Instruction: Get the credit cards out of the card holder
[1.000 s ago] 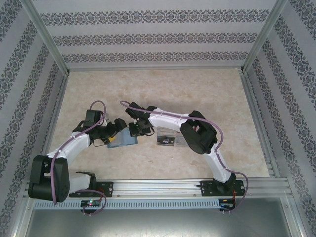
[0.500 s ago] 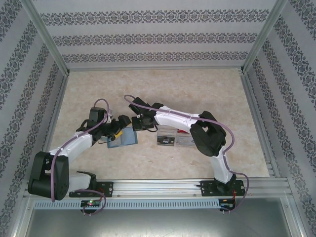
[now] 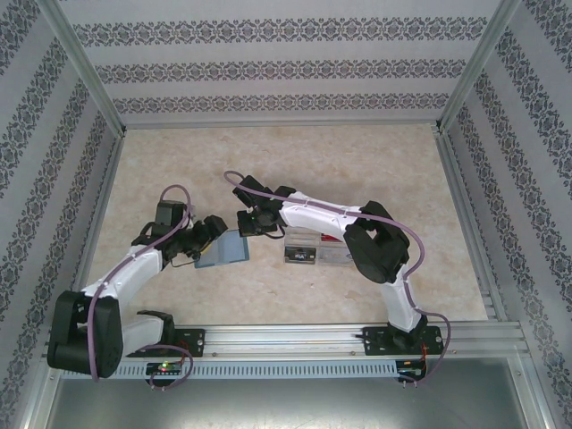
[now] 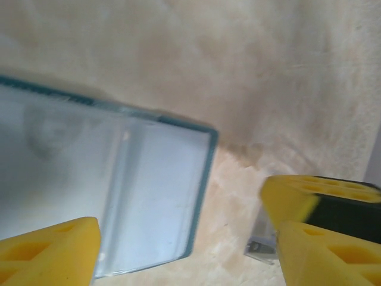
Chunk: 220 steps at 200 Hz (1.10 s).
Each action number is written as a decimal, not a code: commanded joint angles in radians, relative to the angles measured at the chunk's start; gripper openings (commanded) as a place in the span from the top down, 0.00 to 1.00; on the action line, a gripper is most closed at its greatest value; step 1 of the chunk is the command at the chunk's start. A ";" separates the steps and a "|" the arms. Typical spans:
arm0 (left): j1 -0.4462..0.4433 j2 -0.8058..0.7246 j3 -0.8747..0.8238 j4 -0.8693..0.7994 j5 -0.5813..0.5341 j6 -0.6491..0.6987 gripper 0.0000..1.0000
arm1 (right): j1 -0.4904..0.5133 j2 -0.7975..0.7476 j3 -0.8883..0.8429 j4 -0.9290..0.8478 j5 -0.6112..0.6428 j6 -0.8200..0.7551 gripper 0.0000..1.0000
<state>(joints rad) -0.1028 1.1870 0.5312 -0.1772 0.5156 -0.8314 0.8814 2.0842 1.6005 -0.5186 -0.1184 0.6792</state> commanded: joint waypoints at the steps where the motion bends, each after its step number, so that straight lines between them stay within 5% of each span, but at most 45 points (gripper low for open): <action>1: 0.008 -0.004 0.003 -0.009 -0.021 0.012 0.22 | 0.007 -0.036 -0.014 0.004 -0.001 0.011 1.00; 41: 0.024 -0.040 0.033 -0.186 -0.205 0.051 0.20 | 0.010 -0.002 -0.008 -0.017 -0.033 0.009 1.00; 220: 0.029 0.060 0.001 -0.136 -0.126 0.077 0.20 | 0.021 0.082 0.007 -0.039 -0.057 0.011 1.00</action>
<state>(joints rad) -0.0830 1.2339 0.5407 -0.3183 0.3630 -0.7845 0.8948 2.1521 1.6005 -0.5392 -0.1665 0.6792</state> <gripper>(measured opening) 0.802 0.065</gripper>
